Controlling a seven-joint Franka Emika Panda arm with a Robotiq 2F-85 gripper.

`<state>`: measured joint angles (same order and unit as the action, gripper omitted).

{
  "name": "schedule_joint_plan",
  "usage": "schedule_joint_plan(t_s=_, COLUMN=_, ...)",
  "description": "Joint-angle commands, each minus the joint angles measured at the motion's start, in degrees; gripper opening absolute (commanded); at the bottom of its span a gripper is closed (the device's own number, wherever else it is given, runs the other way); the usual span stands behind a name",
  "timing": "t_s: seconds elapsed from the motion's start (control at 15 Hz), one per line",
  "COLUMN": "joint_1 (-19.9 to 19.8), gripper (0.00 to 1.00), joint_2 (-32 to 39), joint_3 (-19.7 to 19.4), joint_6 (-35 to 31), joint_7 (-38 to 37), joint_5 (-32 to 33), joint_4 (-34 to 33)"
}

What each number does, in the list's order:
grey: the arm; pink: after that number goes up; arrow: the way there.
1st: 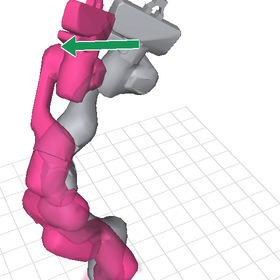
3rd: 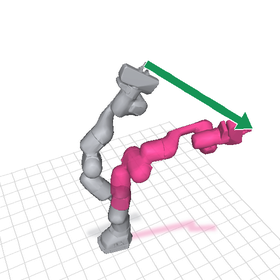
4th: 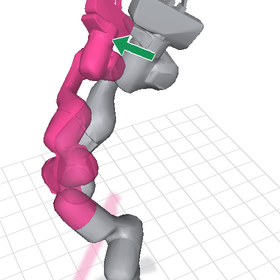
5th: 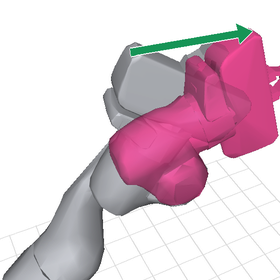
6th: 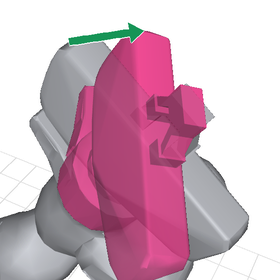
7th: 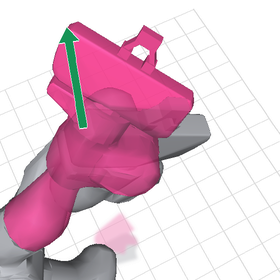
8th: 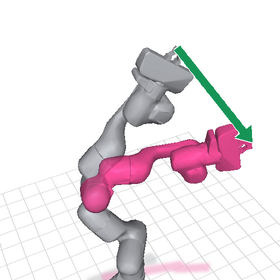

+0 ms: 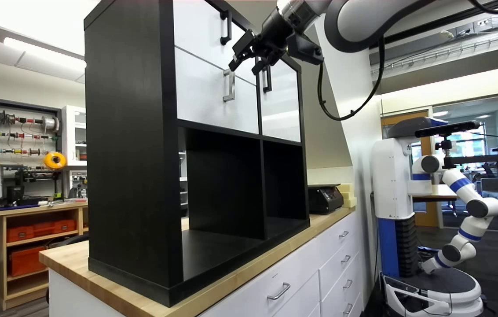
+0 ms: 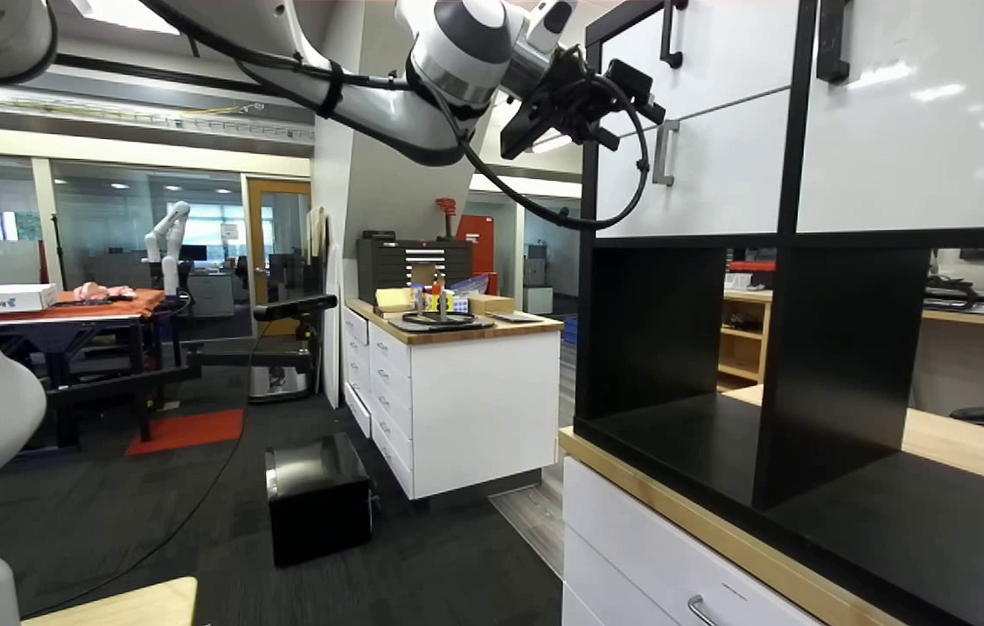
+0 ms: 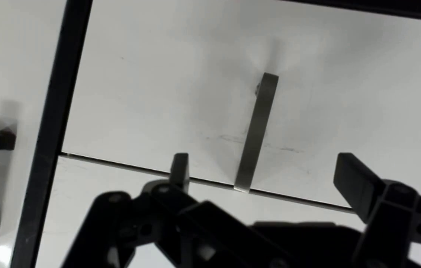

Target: Open the bottom drawer on the left side of the cabinet

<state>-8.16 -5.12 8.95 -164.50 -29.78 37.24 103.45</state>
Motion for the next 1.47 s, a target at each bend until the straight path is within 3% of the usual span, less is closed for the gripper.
schedule_joint_plan(t_s=0.0, joint_1=-0.87, gripper=1.00, joint_2=3.29, joint_3=0.17, joint_6=-2.63, joint_7=-3.57, joint_5=3.97, joint_4=-3.88)
schedule_joint_plan(t_s=0.4, joint_1=-0.54, gripper=1.00, joint_2=6.92, joint_3=-0.73, joint_6=-3.97, joint_7=-5.19, joint_5=5.32, joint_4=-6.13)
schedule_joint_plan(t_s=0.47, joint_1=-0.45, gripper=0.75, joint_2=7.31, joint_3=-0.85, joint_6=-4.28, joint_7=-5.12, joint_5=5.25, joint_4=-6.33)
schedule_joint_plan(t_s=0.6, joint_1=-0.29, gripper=0.67, joint_2=8.03, joint_3=-1.01, joint_6=-5.28, joint_7=-5.06, joint_5=5.73, joint_4=-6.82)
schedule_joint_plan(t_s=1.07, joint_1=-0.10, gripper=0.19, joint_2=8.37, joint_3=-1.17, joint_6=-8.72, joint_7=-4.85, joint_5=5.98, joint_4=-7.35)
schedule_joint_plan(t_s=1.27, joint_1=0.01, gripper=0.02, joint_2=8.05, joint_3=-1.69, joint_6=-8.54, joint_7=-5.02, joint_5=6.14, joint_4=-7.21)
schedule_joint_plan(t_s=1.4, joint_1=0.19, gripper=0.04, joint_2=7.94, joint_3=-1.69, joint_6=-8.85, joint_7=-5.46, joint_5=6.16, joint_4=-7.05)
